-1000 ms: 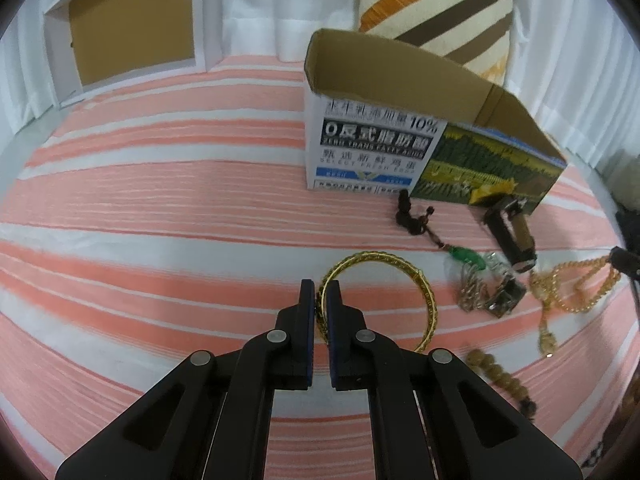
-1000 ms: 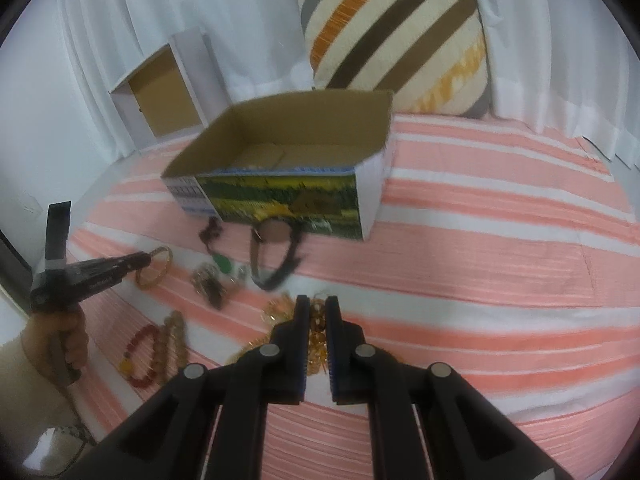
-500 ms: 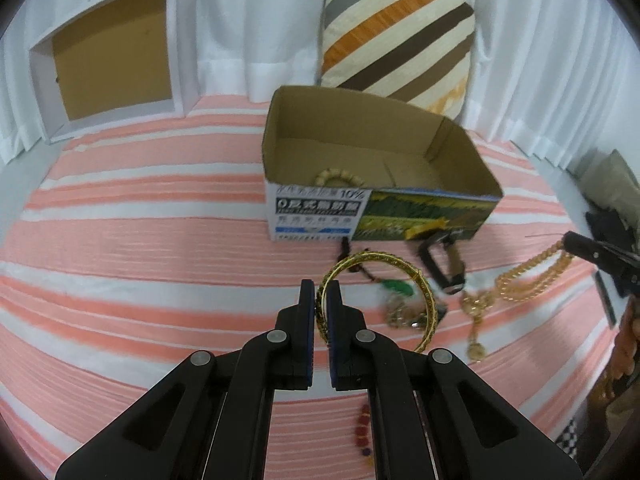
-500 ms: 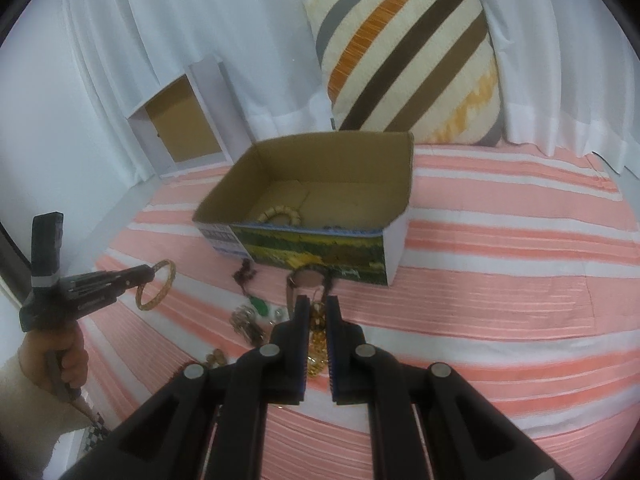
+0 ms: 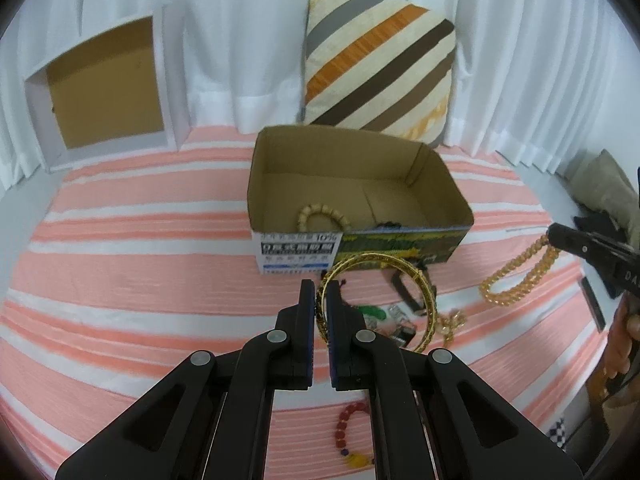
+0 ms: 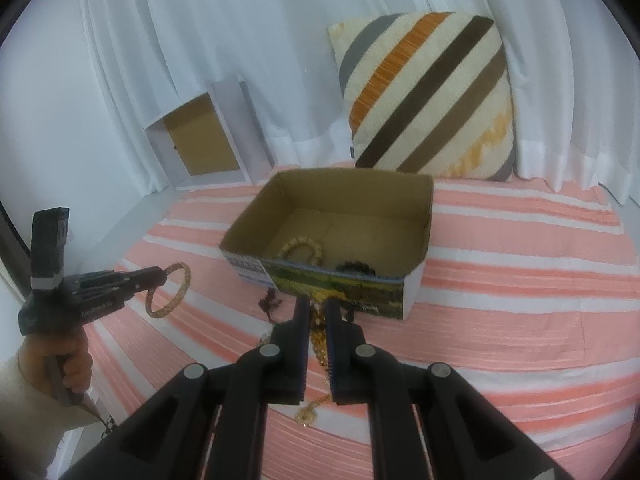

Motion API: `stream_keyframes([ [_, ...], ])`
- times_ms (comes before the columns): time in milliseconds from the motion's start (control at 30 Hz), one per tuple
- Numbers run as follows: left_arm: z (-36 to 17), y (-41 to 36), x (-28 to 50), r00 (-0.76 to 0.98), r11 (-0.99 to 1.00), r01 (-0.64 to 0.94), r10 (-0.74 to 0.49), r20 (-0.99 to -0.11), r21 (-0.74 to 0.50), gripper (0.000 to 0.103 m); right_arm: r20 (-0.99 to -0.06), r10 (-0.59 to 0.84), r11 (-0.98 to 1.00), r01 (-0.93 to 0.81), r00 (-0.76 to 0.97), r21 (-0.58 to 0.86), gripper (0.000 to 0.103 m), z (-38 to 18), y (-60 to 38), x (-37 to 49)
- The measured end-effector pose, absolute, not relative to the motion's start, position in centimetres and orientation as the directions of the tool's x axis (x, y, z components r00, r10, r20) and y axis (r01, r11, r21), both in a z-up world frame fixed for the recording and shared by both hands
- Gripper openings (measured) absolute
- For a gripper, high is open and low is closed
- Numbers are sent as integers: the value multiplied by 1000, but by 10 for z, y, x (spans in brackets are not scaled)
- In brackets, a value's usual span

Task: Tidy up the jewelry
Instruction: 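Carry the gold bangle into the box while the right tool carries the gold necklace there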

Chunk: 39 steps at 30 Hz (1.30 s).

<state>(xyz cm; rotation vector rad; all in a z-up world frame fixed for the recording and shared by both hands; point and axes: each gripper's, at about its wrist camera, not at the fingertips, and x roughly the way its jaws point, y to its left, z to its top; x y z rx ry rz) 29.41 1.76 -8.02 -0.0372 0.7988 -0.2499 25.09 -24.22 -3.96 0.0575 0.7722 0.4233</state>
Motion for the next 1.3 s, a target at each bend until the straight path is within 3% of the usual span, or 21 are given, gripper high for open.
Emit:
stream_keyframes([
  [500,-46,-2,311,713,970,235,-211,-669,-54,3,-642,413,898,-406,646,169,8,-3,-211,280],
  [900,-38,-12,359,699,968,236,-233,-676,-90,3,-636,401,901,-410,659,142,8,8,-195,327],
  [1300,-69,-37,450,640,971,206,-226,-734,-120,3,-694,311,929,-362,649,77,8,-29,-182,417],
])
